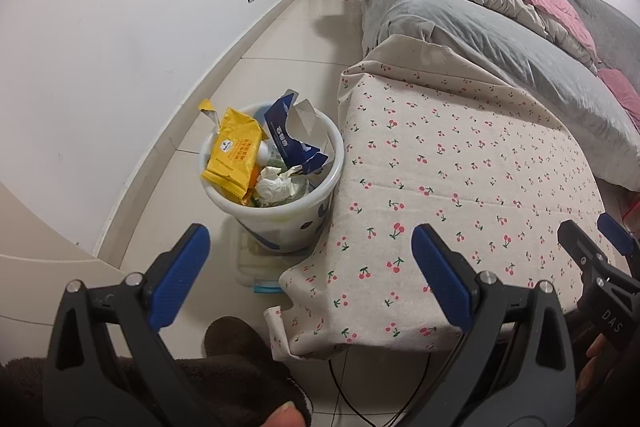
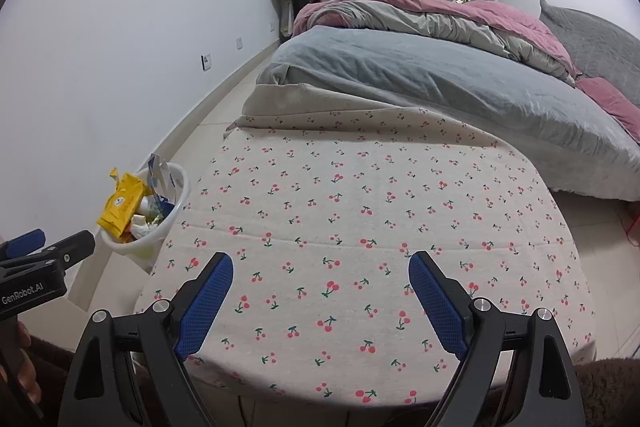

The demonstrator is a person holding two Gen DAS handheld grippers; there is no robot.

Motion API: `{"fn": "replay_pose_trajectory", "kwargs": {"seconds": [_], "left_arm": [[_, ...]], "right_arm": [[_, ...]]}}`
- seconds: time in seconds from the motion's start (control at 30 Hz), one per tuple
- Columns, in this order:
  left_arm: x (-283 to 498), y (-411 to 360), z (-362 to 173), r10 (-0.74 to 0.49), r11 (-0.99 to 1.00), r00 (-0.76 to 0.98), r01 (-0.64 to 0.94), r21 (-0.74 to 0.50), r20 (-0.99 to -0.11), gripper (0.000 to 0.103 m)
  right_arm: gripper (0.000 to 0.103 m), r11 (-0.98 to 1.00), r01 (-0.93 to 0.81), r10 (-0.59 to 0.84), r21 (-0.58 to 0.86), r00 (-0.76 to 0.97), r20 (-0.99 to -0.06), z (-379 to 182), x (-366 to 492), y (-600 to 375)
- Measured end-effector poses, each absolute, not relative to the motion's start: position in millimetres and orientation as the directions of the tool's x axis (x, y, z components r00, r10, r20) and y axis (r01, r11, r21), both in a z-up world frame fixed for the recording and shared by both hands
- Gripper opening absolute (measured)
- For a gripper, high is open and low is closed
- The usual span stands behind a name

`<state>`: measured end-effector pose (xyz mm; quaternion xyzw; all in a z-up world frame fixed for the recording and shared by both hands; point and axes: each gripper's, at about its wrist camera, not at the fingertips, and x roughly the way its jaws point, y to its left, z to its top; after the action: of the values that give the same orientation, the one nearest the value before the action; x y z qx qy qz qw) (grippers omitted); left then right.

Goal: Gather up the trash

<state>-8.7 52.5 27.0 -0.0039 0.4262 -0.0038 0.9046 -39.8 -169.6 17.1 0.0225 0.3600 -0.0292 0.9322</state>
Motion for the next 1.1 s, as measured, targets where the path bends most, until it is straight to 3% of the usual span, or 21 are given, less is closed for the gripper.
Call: {"fn": "replay_pose_trajectory", "kwargs": {"seconds": [1.1], "left_arm": [[-8.7, 54.7, 24.6, -0.007, 1.000, 0.632, -0.004, -0.012, -0.775, 0.101]], "right_arm": [[0.091, 0.998, 0.064, -0.031, 0.023, 0.732, -0.681, 14.0, -39.1, -170.4]]}}
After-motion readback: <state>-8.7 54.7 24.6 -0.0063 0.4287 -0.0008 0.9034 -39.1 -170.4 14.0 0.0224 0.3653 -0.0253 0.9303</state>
